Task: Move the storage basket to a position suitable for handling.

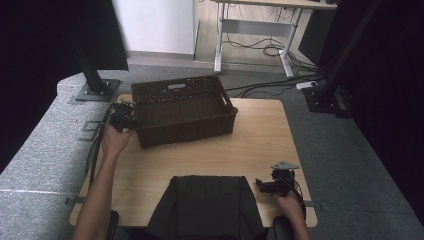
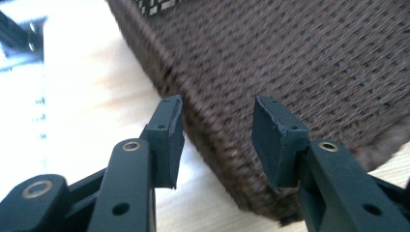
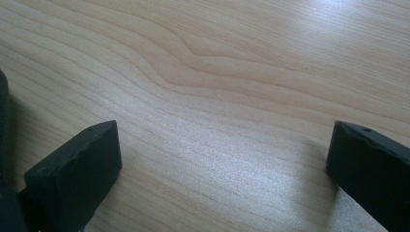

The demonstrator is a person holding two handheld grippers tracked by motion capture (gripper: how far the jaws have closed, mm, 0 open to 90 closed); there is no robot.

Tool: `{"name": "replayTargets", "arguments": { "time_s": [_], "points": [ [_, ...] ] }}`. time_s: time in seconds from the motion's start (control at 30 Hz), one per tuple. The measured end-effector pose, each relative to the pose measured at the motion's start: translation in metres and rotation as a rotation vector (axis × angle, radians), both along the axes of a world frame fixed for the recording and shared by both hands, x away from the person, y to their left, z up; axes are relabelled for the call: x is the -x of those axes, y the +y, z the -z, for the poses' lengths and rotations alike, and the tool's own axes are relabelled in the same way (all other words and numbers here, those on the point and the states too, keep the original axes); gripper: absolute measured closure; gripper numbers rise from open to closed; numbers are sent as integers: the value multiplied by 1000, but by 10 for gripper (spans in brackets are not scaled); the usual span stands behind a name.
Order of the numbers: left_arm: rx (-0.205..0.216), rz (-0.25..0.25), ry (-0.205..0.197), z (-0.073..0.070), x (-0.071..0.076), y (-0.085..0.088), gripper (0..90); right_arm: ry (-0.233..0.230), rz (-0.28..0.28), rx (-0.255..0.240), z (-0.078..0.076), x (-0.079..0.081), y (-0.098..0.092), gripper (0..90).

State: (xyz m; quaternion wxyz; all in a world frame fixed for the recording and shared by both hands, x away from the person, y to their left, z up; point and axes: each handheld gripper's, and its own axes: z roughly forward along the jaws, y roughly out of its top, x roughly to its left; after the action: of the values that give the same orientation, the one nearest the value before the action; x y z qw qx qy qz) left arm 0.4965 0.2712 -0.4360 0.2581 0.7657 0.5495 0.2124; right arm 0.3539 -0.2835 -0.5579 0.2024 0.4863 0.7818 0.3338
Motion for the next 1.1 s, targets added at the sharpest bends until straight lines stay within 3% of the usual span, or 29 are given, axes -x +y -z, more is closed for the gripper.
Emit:
{"name": "replayTargets", "arguments": {
  "time_s": [0.1,0.33,0.77,1.1],
  "points": [
    [58,7,-1,2,0,2,606,0,0,0,0,0,0,0],
    [-29,1,-5,1,0,-7,667,0,0,0,0,0,0,0],
    [2,10,-8,2,1,-9,688,0,0,0,0,0,0,0],
    [33,49,-16,4,4,-19,697,0,0,0,0,0,0,0]
  ]
}}
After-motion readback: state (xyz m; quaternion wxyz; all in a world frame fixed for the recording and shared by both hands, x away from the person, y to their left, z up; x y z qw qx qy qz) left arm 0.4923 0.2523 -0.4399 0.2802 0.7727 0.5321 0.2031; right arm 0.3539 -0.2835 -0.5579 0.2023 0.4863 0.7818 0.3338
